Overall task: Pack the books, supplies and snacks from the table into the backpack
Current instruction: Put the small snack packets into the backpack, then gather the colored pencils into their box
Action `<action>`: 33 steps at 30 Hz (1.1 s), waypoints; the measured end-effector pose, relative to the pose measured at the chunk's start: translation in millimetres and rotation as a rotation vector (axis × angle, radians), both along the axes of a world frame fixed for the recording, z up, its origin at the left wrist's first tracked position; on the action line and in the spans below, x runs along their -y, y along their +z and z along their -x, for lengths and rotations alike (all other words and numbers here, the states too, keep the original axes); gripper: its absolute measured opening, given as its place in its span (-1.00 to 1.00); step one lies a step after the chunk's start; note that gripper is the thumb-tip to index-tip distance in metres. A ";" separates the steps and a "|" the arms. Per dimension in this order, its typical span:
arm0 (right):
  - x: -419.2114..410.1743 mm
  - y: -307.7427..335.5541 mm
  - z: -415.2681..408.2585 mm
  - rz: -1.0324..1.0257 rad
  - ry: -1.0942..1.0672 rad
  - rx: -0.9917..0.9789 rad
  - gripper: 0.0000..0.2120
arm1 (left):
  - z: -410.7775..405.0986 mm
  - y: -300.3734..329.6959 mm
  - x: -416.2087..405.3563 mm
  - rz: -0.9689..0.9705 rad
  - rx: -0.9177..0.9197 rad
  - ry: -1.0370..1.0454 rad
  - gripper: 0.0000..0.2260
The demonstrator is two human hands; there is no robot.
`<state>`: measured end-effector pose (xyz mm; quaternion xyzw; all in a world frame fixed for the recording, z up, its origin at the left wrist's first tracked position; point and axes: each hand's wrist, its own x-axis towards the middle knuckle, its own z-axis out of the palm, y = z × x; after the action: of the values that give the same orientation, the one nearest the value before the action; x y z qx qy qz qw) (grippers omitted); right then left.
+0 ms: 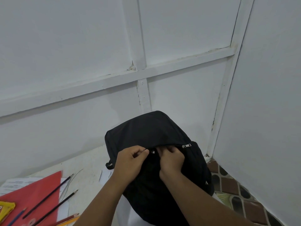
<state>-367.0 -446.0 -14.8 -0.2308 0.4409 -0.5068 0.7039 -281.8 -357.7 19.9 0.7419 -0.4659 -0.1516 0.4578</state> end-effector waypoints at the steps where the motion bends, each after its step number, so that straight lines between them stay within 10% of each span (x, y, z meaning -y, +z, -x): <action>1: -1.7 -0.6 3.5 0.013 0.030 0.031 -0.84 | -1.5 -1.7 0.2 -0.022 0.015 -0.004 -0.81; 10: -38.1 -8.0 49.0 0.283 0.096 -0.162 -0.66 | -9.5 -10.0 -18.4 -0.055 -0.118 -0.048 -0.72; 20: -123.8 -6.5 6.7 1.022 0.294 -0.399 -0.72 | -41.7 -21.8 -128.8 0.115 -0.317 0.165 -0.77; 33: -295.6 -57.5 -158.0 1.030 1.058 -0.522 -0.67 | -178.0 -76.0 -394.8 -0.004 -0.113 0.728 -0.75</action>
<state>-209.0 -150.4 -72.3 -0.8193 0.1331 -0.1743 0.5298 -103.8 37.1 -56.1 0.8504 -0.1451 -0.0200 0.5054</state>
